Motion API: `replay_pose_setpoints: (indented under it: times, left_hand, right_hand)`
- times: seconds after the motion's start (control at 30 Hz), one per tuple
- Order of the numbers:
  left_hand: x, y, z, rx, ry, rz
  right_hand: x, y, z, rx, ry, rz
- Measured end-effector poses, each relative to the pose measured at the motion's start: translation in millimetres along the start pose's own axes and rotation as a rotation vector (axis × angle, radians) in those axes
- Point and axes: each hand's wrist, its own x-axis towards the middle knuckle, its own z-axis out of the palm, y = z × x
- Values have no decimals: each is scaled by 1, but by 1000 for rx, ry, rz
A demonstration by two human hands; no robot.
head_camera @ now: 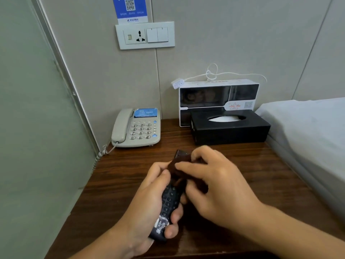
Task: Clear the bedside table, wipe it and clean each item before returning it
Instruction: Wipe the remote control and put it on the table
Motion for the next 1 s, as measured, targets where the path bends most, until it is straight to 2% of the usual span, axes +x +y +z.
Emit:
replay_pose_setpoints:
  times: [0.1,0.23,0.37,0.47,0.5,0.6,0.63,0.73,0.87,1.0]
  left_hand:
    - [3,0,2,-24,1,13]
    - [-2,-2,1,-41,4,-15]
    - [-3,-4,2,-75,-5,-7]
    - [-6,-3,2,-36,5,-4]
    - [-7,-3,2,-31,2,-5]
    - [-10,-2,2,-37,-16,21]
    - [-10,-1,2,-33,-13,37]
    - [-11,0,1,20,12,46]
    - [-9,0,1,40,13,49]
    - [-15,-1,3,31,-7,30]
  right_hand:
    - [9,14,-6,-47,85,116]
    - [-6,3,-4,-63,-38,-7]
    - [3,17,-14,-111,44,107]
    - [-11,2,-10,-76,-90,-74]
    - [-12,2,-11,-62,-94,-81]
    - [-1,16,-15,-21,57,76]
    - [0,14,-15,2,62,84]
    - [-11,-4,-8,75,-42,-68]
    - [-3,2,-12,-13,48,48]
    - [-14,-8,-15,-90,5,-33]
